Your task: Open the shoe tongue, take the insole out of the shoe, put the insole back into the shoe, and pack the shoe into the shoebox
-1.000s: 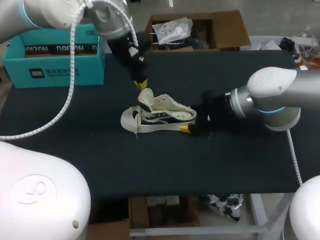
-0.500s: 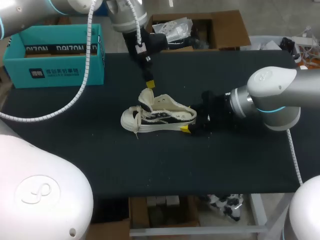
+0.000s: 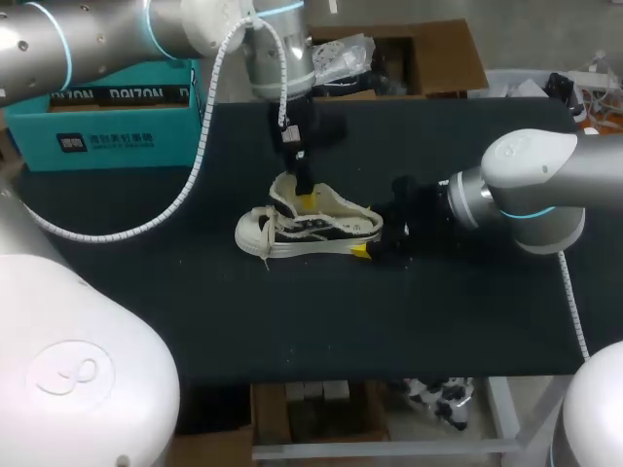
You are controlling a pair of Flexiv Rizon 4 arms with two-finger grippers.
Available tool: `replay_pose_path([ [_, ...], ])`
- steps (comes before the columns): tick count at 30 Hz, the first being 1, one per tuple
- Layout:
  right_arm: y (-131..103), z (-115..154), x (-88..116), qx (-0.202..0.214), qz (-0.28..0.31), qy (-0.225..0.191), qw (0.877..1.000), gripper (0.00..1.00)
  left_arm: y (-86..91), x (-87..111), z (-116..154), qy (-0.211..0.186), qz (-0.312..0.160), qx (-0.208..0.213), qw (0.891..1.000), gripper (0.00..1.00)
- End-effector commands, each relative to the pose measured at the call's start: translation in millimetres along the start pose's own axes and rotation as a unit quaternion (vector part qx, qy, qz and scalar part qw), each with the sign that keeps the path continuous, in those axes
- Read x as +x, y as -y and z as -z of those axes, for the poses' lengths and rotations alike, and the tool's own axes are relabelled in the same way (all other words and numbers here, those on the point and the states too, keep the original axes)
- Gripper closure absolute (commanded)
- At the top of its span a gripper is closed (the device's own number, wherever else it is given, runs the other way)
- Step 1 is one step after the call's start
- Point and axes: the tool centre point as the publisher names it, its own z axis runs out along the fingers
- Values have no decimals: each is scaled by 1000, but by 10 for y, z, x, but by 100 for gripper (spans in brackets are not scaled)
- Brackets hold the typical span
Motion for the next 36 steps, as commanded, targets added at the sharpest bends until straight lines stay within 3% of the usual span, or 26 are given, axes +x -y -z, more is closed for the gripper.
replay_pose_path([
  [1, 42, -8, -13, -3, 0, -1, 1000, 100, 18, -40, -207, 9, 4, 6, 1000, 100],
  [10, 42, -8, -13, -3, 0, -1, 1000, 100, -2, 9, -478, 30, -7, -8, 999, 100],
  [19, 42, -8, -13, -3, 0, -1, 1000, 100, -85, 35, -585, 48, -12, -11, 999, 100],
  [29, 42, -8, -13, -3, 0, -1, 1000, 100, -87, -110, -723, 71, -4, -9, 997, 100],
  [36, 42, -8, -13, -3, 0, -1, 1000, 100, -51, -226, -821, 60, -4, -16, 998, 100],
])
